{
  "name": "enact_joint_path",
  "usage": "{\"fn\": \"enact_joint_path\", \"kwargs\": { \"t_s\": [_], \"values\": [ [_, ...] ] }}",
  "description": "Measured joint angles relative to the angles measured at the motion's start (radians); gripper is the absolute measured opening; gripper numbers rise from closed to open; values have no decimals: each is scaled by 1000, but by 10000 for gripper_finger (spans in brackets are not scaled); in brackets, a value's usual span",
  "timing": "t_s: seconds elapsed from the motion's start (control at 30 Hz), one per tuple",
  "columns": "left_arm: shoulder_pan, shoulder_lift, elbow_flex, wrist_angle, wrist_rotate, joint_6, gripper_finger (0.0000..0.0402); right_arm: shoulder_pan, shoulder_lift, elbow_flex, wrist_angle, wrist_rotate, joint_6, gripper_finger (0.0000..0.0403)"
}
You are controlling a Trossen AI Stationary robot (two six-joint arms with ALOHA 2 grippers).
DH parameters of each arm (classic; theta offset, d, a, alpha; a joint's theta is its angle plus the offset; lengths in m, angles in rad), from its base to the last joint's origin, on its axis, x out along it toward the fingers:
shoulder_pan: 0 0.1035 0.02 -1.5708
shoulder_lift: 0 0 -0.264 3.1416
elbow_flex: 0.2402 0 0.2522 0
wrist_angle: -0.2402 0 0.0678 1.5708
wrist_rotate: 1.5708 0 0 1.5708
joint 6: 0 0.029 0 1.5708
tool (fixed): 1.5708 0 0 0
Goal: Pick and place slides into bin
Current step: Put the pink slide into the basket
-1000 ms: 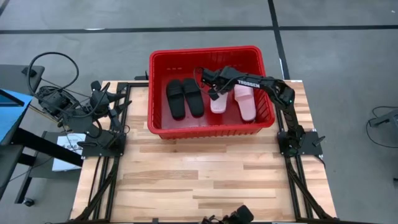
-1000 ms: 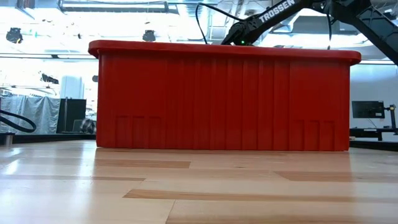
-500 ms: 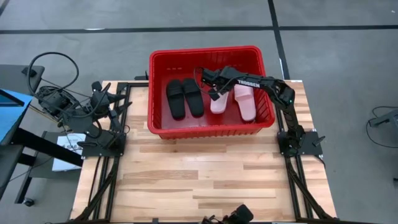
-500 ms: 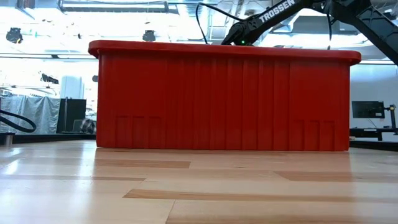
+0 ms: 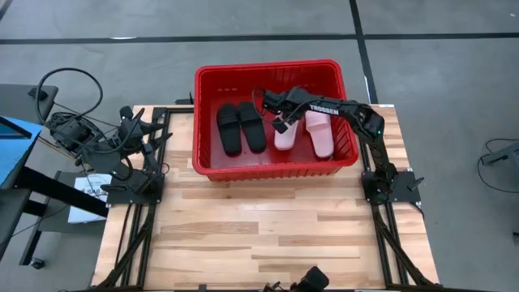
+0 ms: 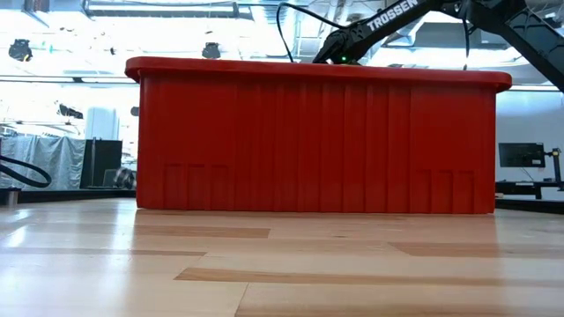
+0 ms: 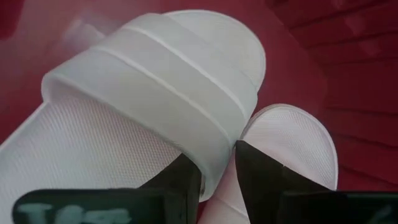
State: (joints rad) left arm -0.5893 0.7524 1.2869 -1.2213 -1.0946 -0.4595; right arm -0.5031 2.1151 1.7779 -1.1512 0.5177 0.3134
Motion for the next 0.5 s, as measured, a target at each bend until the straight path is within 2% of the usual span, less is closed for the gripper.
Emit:
{"fn": "enact_joint_path", "kwargs": {
  "t_s": [0.5],
  "values": [
    [0, 0, 0, 0, 0, 0, 135, -3, 0, 0, -43, -45, -25, 89]
  ]
}}
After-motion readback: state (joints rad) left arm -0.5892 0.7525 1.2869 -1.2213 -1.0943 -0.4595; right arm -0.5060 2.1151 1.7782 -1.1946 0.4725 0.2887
